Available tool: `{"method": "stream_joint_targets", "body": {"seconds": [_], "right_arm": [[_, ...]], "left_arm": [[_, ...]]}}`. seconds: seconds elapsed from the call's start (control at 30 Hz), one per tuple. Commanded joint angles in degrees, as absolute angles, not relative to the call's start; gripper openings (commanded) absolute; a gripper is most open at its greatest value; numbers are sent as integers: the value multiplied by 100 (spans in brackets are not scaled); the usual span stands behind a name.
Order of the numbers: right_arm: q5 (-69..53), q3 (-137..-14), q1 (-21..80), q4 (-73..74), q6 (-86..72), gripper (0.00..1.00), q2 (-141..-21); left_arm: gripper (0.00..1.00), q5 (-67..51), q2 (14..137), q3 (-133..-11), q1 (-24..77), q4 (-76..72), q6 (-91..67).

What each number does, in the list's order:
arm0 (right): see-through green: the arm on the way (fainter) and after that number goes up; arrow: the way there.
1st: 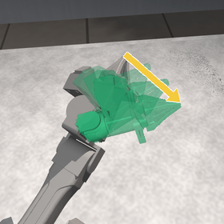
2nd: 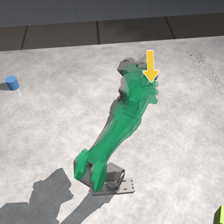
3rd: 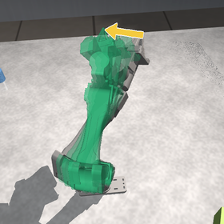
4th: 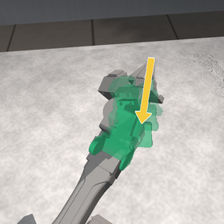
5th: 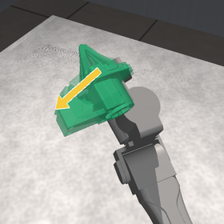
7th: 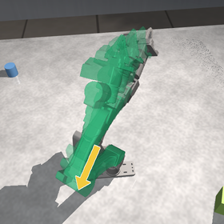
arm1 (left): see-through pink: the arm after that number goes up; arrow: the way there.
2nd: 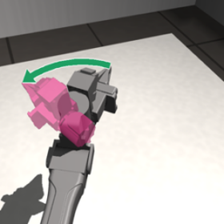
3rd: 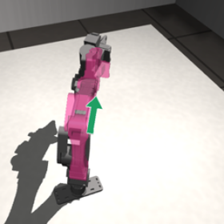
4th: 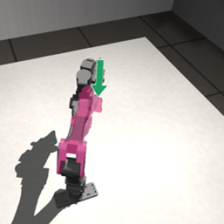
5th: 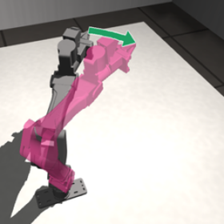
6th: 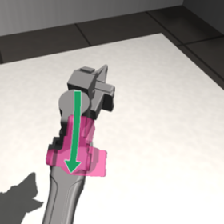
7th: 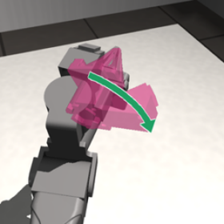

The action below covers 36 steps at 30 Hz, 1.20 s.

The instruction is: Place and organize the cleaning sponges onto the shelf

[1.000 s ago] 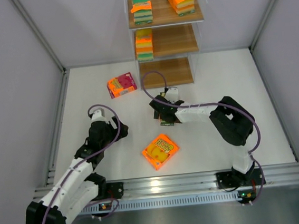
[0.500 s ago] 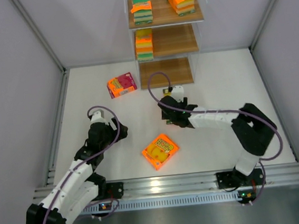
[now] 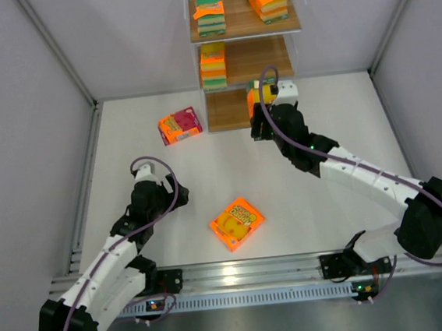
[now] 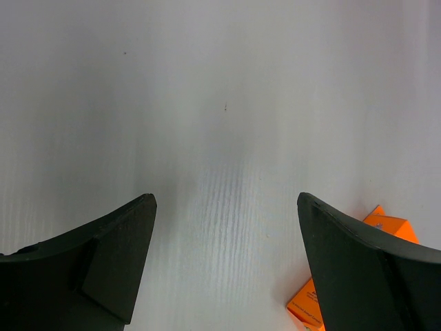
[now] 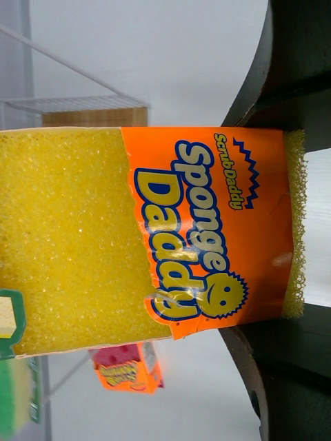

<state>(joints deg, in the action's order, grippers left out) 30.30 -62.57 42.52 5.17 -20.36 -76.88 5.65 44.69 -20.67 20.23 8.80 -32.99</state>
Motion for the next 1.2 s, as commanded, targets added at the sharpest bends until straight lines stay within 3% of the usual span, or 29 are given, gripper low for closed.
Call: {"method": "stream_joint_targets", "body": {"seconds": [0.0,0.27,0.83,1.17], "right_arm": [[2270,-6846,3536,-113,-1740,47,-8024],[2215,-8427,3226,553,-1283,48,-8990],[2065,-9904,2918,1142,-1406,52,-10133],[2171,-10134,2848,1029,-1301,52,-10380]], "left_arm": [[90,624,4535,-2250,1986,853,-3217],[90,720,4517,-2224,1978,844,-3313],[90,712,4447,-2215,1978,853,-3199],[90,668,4491,-2241,1960,853,-3138]]}}
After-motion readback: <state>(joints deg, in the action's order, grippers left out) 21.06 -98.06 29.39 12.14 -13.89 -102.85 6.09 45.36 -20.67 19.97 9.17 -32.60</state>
